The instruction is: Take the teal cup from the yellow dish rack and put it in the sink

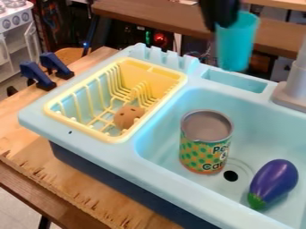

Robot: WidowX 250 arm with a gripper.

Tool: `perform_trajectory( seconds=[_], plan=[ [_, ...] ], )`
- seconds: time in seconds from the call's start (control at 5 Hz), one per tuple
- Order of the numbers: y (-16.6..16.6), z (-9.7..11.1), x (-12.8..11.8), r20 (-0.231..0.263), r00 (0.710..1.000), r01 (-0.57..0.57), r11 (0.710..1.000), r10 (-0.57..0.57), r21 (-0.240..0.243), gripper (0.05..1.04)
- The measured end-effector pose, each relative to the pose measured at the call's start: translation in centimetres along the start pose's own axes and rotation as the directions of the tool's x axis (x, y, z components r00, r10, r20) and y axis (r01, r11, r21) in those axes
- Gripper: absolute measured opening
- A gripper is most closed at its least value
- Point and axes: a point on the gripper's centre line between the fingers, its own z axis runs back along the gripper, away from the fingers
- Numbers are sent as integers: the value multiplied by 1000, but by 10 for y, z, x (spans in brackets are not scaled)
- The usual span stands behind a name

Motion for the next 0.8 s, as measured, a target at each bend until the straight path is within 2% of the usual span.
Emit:
perform_trajectory(
  seconds=[0.2, 0.4, 0.6, 0.8],
  plan=[
    [-30, -15, -1, 11, 998, 59, 996, -59, -60, 98],
    [-59, -43, -4, -41, 988, 145, 986, -149, -85, 98],
    [-67, -49, -1, -26, 985, 169, 981, -173, -96, 98],
    [-61, -70, -2, -54, 989, 136, 988, -140, -70, 98]
  ],
)
